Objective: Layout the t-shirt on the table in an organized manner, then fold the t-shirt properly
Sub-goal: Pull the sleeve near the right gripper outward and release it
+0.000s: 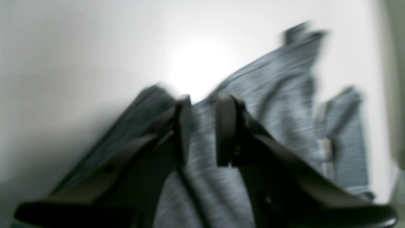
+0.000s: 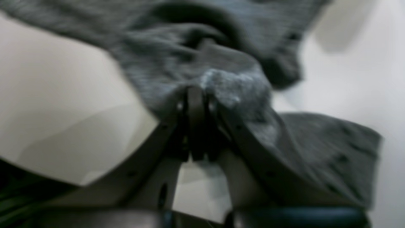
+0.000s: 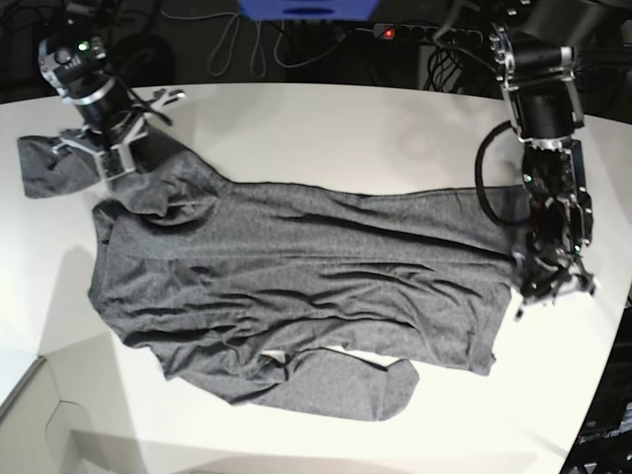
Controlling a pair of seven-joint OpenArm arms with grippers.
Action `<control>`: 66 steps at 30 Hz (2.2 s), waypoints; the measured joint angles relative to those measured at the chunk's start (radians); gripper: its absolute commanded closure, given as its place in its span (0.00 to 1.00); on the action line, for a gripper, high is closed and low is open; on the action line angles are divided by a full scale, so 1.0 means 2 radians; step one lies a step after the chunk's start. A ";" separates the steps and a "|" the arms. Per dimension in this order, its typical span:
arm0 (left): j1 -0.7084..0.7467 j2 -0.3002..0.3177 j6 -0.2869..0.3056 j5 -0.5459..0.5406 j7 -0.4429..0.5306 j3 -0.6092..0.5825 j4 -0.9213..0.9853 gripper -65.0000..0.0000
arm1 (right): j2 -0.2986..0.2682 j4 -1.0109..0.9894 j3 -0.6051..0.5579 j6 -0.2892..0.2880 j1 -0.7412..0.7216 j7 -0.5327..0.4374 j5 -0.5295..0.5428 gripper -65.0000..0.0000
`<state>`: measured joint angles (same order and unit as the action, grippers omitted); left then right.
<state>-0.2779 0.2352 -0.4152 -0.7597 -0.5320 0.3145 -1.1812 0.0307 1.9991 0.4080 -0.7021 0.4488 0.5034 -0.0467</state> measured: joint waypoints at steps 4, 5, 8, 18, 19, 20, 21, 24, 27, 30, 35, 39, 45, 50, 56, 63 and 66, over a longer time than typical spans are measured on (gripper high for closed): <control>-0.001 0.001 0.000 0.000 0.004 0.000 -0.033 0.79 | -0.001 0.000 -0.022 0.000 -0.002 -0.003 0.000 1.00; 0.000 0.001 0.000 0.000 0.003 0.000 -0.039 0.79 | 0.000 0.000 -0.029 0.000 -0.002 -0.003 0.000 1.00; 0.012 0.000 0.000 0.000 -0.002 0.001 -0.070 0.79 | 0.000 0.000 -0.044 0.000 -0.002 -0.003 0.000 1.00; 0.070 -0.023 0.000 -0.003 -0.003 0.019 -0.128 0.79 | 0.000 0.000 -0.081 0.000 0.008 -0.003 0.002 0.69; 0.076 -0.023 0.000 -0.003 -0.003 0.018 -0.128 0.79 | 0.000 0.002 -0.081 0.000 0.006 -0.004 0.001 0.69; 0.081 -0.027 0.000 -0.001 0.000 0.019 -0.129 0.79 | -0.002 0.002 -0.078 0.000 0.003 -0.004 0.001 0.70; 0.085 -0.031 0.000 0.000 0.000 0.021 -0.129 0.79 | -0.005 0.002 -0.073 0.000 -0.001 -0.003 0.000 0.69; 0.098 -0.038 0.000 -0.002 -0.003 0.021 -0.129 0.79 | -0.023 0.002 -0.028 -0.003 -0.015 -0.005 0.004 0.69; 0.107 -0.039 0.000 -0.002 0.000 0.022 -0.130 0.79 | -0.029 -0.018 0.046 0.000 -0.030 -0.002 0.000 0.69; 0.109 -0.040 0.000 -0.002 -0.002 0.018 -0.129 0.79 | -0.041 -0.057 0.108 0.001 -0.063 0.002 -0.003 0.63; 0.111 -0.040 0.000 -0.002 0.000 0.019 -0.130 0.79 | -0.077 -0.132 0.126 0.003 -0.084 -0.007 0.004 0.37; 0.111 -0.040 0.000 -0.002 0.000 0.019 -0.127 0.79 | -0.090 -0.214 0.139 0.002 -0.115 0.001 -0.004 0.35; 0.113 -0.040 0.000 -0.002 0.000 0.019 -0.126 0.79 | -0.123 -0.300 0.177 0.002 -0.176 -0.009 0.002 0.36; 0.114 -0.041 0.000 -0.002 0.000 0.019 -0.126 0.79 | -0.138 -0.320 0.181 0.001 -0.181 -0.004 0.000 0.36; 0.114 -0.040 0.000 -0.002 0.000 0.020 -0.126 0.79 | -0.148 -0.354 0.185 0.002 -0.198 -0.009 0.002 0.37; 0.114 -0.034 0.000 -0.002 0.001 0.022 -0.130 0.79 | -0.150 -0.381 0.183 0.002 -0.191 -0.025 0.014 0.67; 0.114 -0.035 0.000 -0.002 -0.002 0.022 -0.131 0.79 | -0.133 -0.360 0.183 0.002 -0.175 -0.033 0.015 1.00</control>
<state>-0.0502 0.1654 -0.4152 -0.7639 -0.5350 0.3592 -1.4425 -0.2352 1.2781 0.7731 -0.6971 0.0982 0.4377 -0.0158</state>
